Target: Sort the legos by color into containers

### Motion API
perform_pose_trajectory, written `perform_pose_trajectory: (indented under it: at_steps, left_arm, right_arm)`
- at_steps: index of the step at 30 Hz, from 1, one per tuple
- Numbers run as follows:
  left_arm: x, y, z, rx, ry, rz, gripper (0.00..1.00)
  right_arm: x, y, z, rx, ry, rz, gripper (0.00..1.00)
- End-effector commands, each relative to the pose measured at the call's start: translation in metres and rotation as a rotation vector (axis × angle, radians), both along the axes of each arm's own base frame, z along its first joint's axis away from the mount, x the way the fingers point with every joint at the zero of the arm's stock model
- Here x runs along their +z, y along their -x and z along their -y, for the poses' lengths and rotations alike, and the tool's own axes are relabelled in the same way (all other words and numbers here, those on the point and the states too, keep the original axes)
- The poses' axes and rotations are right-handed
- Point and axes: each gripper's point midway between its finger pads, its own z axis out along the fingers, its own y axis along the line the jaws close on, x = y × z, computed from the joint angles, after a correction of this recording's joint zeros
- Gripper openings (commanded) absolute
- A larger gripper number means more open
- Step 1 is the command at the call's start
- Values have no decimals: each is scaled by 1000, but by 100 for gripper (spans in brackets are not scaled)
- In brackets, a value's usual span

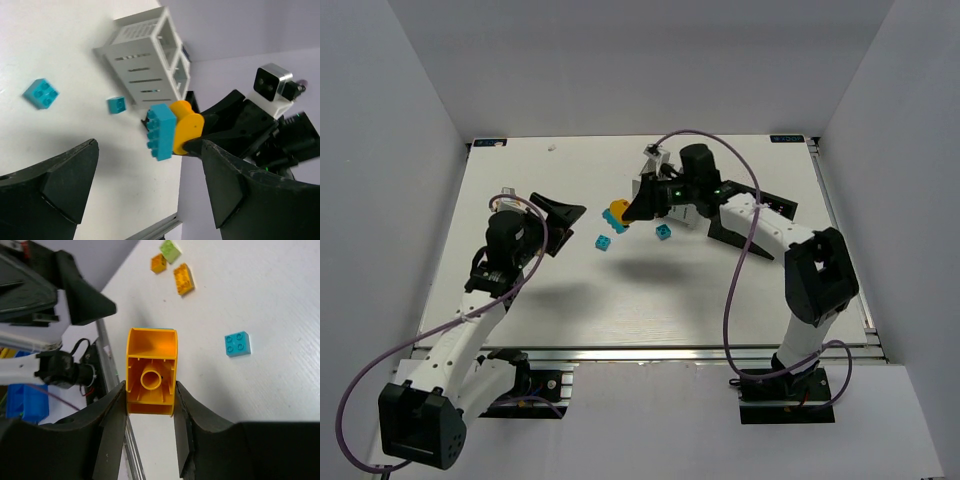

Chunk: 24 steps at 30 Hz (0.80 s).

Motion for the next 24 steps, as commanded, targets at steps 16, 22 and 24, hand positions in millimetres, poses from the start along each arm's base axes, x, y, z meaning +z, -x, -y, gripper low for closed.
perform_pose_trajectory:
  at_steps: [16,22,24]
  left_arm:
    - [102,39,64,-412,100,749,86]
    - [107,49,83,-491,147,778,85]
    - [105,50,86,-494,160,775,85]
  right_arm:
    - [122,50,55,378,-467,63,0]
    - [125,45,52,349,-485,37,0]
    - [125,44,52,342,-486,30,0]
